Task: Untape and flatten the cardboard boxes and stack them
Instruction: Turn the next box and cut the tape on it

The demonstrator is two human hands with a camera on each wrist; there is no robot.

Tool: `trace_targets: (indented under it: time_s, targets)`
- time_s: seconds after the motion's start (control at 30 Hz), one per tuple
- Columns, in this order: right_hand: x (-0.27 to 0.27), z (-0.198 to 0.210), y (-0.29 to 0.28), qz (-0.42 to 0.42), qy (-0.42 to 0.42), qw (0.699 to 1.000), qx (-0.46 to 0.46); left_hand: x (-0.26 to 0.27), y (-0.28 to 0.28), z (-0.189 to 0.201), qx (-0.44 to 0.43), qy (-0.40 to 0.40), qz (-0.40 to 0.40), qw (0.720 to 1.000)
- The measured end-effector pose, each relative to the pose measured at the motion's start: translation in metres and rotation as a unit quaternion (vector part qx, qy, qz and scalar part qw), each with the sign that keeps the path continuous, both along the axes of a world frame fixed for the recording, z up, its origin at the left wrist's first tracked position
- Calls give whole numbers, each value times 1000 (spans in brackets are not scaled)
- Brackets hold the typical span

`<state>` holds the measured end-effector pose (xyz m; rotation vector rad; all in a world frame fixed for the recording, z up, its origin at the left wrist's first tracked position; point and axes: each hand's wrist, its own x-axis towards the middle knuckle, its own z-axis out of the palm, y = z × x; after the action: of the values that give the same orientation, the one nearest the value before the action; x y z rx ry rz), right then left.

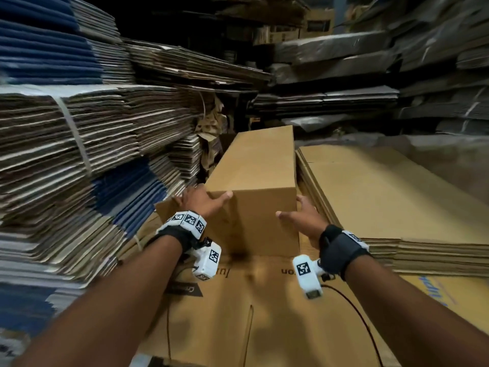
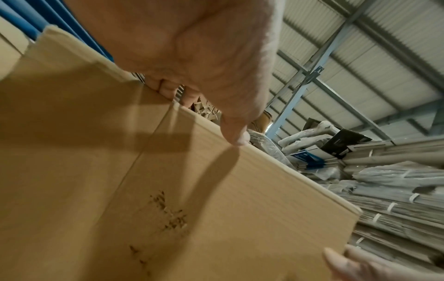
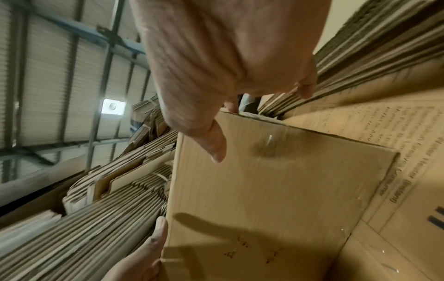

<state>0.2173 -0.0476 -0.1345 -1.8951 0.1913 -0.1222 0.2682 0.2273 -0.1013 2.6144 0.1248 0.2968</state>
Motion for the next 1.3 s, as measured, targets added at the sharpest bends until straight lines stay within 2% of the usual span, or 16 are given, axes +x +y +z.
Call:
trace_targets:
  time_s: [0.1,0.2,0.27,0.47,0.63,0.8,0.9,1.03,1.17,1.3]
  targets:
    - [-8,-2,1,10,1,998,60,-11,-4,0,-20,-25,-22,999]
    - [-26,3,-3,2,-14,999,50,-39,-8,8,-33,-60,-48,996]
    - [-43,5,-10,-13,-33,999,35,-63,-14,18,-12,-91,-59,994]
    - [-109,16,-41,-73,-95,993,-3,-127,-37,59,15,-201,-47,978]
    - [-191,29,-79,-45,-135,990,17,-221,-69,106,39,-250,-47,966]
    - [-287,50,-99,1,-158,986,60,-333,-94,127,44,-258,-23,965]
    - [-354,67,-101,46,-147,983,95,-397,-99,125,39,-259,12,965]
    - [-429,71,-97,48,-173,981,78,-479,-96,119,31,-265,50,962]
    - [-483,44,-91,54,-186,977,88,-553,-91,102,53,-271,82,958]
    - [-525,4,-82,62,-171,978,97,-605,-85,63,70,-252,115,958]
